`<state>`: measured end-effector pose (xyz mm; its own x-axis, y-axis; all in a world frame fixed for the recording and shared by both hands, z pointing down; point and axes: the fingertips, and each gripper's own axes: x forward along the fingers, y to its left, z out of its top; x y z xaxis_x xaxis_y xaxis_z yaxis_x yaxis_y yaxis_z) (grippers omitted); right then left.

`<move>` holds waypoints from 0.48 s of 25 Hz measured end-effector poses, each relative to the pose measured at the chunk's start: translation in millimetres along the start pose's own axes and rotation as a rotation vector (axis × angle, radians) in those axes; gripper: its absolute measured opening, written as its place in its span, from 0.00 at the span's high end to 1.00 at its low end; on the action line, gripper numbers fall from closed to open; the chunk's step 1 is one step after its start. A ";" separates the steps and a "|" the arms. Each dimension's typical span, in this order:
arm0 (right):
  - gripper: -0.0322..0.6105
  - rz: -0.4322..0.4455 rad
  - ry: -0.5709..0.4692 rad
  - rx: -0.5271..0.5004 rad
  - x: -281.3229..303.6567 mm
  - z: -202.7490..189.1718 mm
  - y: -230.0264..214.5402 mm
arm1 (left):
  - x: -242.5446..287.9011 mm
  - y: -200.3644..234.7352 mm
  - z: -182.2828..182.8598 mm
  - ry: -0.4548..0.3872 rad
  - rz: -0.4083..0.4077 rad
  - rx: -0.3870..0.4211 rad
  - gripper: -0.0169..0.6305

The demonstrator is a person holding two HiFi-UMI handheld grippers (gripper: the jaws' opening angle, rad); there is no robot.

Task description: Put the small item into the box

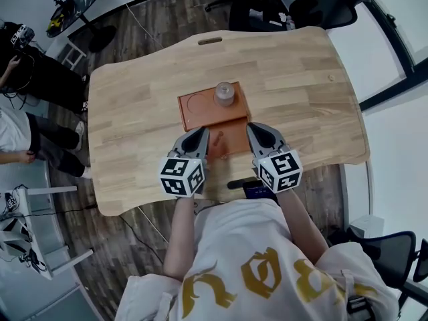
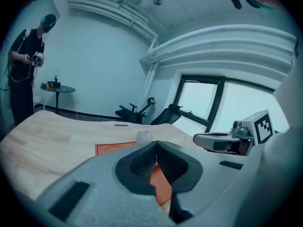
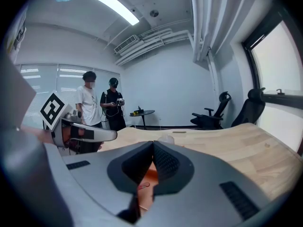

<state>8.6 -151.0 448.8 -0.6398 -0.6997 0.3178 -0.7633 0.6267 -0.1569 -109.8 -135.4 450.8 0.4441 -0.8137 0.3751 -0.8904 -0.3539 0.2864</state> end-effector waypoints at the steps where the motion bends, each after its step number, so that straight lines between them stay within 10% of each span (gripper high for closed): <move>1: 0.93 -0.005 -0.011 0.001 -3.0 3.5 0.8 | -3.8 -1.0 2.9 -0.016 0.005 0.013 0.96; 12: 0.93 -0.026 -0.068 -0.018 -24.0 15.8 13.0 | -32.9 -3.8 19.1 -0.118 0.043 0.048 0.96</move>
<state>12.6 -131.5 424.3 -0.6247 -0.7371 0.2577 -0.7785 0.6137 -0.1320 -122.9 -116.1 420.6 0.3935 -0.8759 0.2791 -0.9131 -0.3372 0.2291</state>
